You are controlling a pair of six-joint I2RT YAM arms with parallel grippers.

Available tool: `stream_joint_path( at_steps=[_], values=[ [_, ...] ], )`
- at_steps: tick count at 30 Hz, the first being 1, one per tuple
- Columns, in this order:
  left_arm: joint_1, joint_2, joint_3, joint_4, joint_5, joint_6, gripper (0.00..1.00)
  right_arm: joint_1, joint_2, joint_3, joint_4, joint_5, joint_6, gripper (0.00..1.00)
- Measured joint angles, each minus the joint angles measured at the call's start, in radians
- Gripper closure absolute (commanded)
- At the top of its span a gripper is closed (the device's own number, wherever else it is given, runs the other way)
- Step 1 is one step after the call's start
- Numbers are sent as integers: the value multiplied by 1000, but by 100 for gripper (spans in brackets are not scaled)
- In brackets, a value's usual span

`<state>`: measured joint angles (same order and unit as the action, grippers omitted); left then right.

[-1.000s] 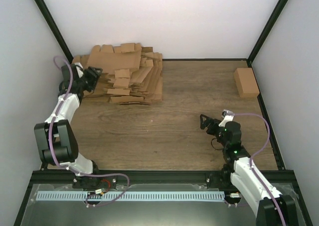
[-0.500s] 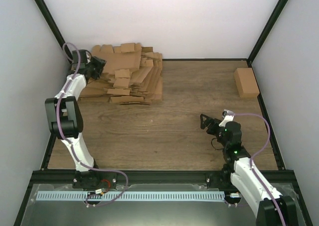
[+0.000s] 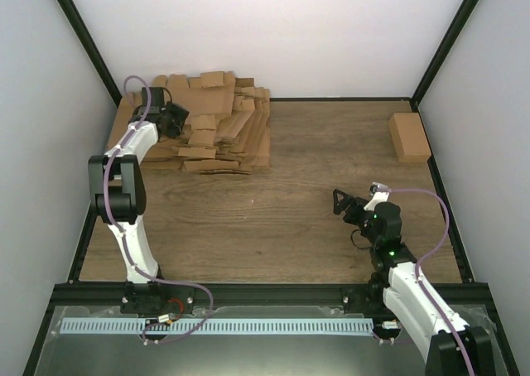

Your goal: Fold the paper box

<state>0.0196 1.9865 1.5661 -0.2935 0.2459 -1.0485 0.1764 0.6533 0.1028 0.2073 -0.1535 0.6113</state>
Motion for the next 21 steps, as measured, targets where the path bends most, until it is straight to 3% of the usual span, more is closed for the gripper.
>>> stream_joint_path(
  at_steps=[10, 14, 21],
  values=[
    [1, 49, 0, -32, -12, -39, 56, 0, -11, 0, -4, 2, 0, 0],
    [1, 49, -3, -34, -18, -52, 51, 0, -11, 0, -4, 2, 1, 0],
    [1, -22, -117, -24, -50, -83, 50, 0, -10, 0, -4, 2, 3, 0]
  ],
)
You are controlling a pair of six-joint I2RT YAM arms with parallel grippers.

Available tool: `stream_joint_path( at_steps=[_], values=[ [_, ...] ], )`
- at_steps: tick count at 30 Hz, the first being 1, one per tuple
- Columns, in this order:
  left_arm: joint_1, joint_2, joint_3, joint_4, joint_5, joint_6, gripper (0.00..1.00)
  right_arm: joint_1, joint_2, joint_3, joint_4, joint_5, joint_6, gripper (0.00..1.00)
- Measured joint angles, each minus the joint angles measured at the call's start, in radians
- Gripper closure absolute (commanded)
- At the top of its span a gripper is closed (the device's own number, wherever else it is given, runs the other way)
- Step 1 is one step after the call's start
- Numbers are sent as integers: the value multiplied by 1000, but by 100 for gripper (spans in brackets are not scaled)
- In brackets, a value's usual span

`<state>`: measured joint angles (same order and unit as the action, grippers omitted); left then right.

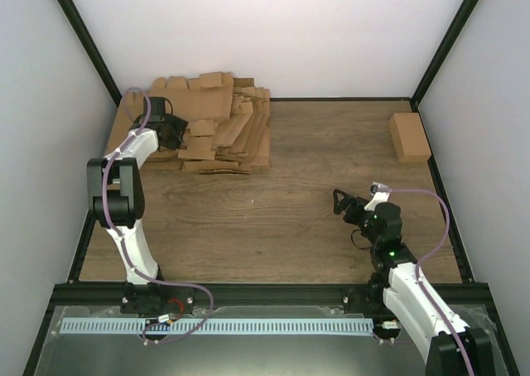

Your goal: Fold the paper box

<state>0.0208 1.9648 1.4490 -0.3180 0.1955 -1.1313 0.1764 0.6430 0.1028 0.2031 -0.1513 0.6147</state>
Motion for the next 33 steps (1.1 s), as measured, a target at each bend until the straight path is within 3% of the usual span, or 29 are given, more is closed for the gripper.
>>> stream_joint_path(
  at_steps=[6, 17, 25, 33],
  values=[
    [0, -14, -6, 7, -10, -14, 59, 0, 0, 0, 0, 0, 0, 0],
    [0, 55, 127, 0, -17, -32, 60, 0, 0, 0, 0, 0, 1, 0],
    [0, 103, 147, -17, -20, -69, 57, 0, 0, 0, 0, 3, 1, 0],
    [-2, 55, 91, -14, -50, -85, 52, 0, 0, 0, 0, 5, 1, 0]
  ],
)
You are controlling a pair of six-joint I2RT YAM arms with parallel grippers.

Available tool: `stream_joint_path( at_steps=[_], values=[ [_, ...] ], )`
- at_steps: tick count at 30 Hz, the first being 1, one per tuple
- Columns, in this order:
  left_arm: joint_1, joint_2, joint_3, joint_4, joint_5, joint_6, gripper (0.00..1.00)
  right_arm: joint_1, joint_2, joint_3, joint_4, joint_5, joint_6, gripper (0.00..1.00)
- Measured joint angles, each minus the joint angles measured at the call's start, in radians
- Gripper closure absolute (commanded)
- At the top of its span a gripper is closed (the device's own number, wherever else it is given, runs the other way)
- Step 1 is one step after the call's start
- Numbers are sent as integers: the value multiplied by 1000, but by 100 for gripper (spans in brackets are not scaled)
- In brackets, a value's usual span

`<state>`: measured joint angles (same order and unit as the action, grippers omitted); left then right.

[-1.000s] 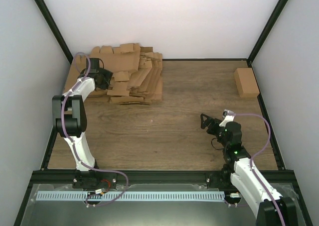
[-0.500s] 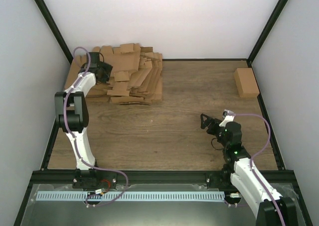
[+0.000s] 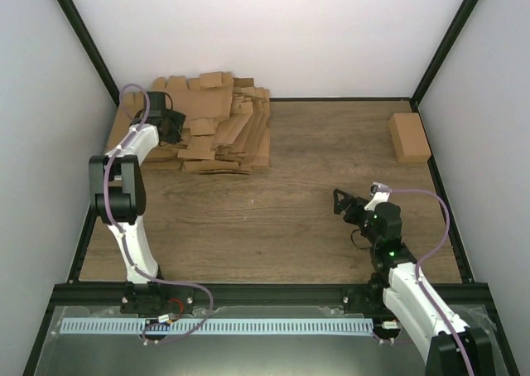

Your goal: Fold the paper box

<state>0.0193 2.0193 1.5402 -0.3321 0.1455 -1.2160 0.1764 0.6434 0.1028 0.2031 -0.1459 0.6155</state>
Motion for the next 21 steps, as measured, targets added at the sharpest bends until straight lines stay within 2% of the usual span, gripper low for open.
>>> stream_joint_path(
  at_steps=[7, 21],
  values=[
    [-7, -97, -85, 17, -28, -18, 52, 0, 1, 0, 0, 2, 3, 0],
    [-20, -66, -89, 54, -9, -42, 56, 0, 1, 0, 0, 2, 3, 0]
  ],
)
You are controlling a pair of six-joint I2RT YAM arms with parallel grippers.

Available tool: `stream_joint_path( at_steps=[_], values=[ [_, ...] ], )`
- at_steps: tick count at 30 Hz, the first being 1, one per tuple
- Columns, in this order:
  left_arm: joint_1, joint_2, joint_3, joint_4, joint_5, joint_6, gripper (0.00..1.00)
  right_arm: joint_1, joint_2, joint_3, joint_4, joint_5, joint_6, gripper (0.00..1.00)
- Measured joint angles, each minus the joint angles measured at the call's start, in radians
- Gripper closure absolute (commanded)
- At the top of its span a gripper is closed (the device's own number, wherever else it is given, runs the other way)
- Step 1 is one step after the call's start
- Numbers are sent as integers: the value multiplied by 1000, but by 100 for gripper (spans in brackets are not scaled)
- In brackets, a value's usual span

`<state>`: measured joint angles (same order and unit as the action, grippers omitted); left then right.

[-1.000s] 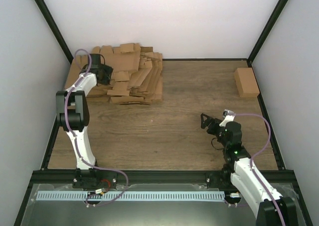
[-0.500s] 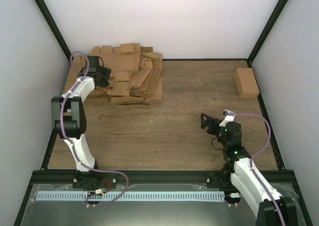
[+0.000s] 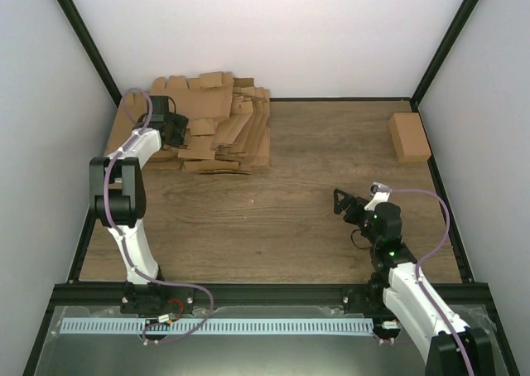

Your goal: Fold the paper box

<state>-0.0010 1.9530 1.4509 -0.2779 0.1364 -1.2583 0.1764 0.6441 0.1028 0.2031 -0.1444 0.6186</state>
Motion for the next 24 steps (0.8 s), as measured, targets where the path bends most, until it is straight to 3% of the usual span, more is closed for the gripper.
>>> stream_joint_path(
  at_steps=[7, 11, 24],
  values=[
    [0, 55, 1, 2, 24, -22, 61, 0, 0, 0, 0, 0, 0, 0],
    [0, 58, 14, 5, 32, -34, 71, 0, 0, 0, 0, 0, 0, 0],
    [-2, 145, 130, 11, 29, -68, 76, 0, 2, 0, 0, 0, 0, 0]
  ],
)
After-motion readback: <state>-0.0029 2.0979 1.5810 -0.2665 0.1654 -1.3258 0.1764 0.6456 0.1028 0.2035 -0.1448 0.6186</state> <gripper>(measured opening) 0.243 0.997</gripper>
